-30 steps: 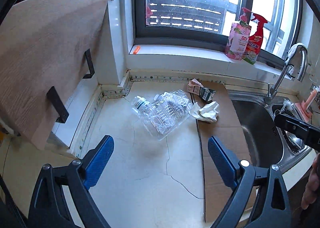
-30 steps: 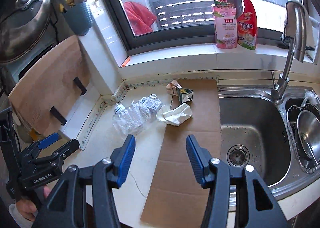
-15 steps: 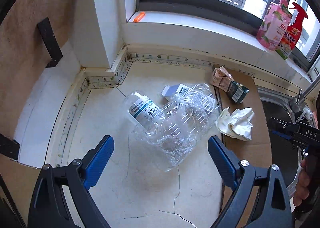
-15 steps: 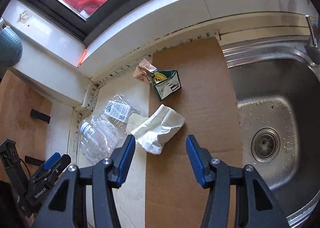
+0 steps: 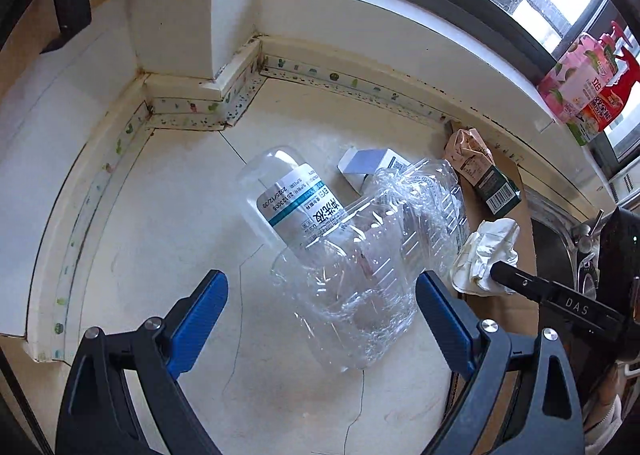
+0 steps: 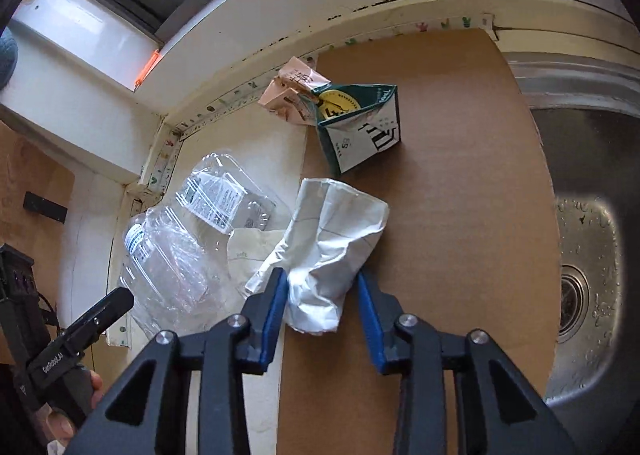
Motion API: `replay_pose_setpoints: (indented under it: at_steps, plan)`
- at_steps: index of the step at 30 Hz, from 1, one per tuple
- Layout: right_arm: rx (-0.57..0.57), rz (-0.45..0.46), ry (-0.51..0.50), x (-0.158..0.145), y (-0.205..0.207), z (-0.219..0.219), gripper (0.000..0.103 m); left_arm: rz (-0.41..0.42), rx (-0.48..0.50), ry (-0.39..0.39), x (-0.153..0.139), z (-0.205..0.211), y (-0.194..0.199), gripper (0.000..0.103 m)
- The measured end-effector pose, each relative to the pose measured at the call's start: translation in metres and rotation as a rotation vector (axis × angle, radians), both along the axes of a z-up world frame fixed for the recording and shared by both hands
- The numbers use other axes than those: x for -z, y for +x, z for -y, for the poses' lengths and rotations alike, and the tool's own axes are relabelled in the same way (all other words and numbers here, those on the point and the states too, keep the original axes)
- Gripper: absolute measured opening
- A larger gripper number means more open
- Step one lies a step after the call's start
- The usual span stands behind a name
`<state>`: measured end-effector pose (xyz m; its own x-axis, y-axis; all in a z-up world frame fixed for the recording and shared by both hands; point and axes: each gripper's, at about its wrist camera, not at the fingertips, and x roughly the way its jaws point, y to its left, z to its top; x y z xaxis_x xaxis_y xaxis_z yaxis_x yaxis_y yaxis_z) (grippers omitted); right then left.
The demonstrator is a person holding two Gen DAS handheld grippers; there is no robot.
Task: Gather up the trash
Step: 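Grasp the clear plastic tray with the left gripper while the right grasps the white paper bag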
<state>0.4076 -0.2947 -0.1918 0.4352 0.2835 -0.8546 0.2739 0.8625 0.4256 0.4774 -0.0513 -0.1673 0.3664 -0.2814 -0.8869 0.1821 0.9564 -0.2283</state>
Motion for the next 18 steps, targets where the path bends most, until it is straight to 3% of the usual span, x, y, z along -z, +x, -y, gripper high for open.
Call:
replay_pose_setpoints:
  at_steps: [10,13,18]
  plan:
    - [-0.108,0.059,-0.042,-0.001,-0.005,-0.010,0.032,-0.055,0.004,-0.125,0.022,0.011,0.018,0.094]
    - [-0.125,0.066,-0.036,0.000,-0.007,-0.011,0.032,-0.048,-0.002,-0.121,0.023,0.015,0.018,0.081]
    - [-0.145,0.064,-0.031,-0.001,-0.009,-0.009,0.031,-0.042,-0.019,-0.141,0.018,0.010,0.009,0.073]
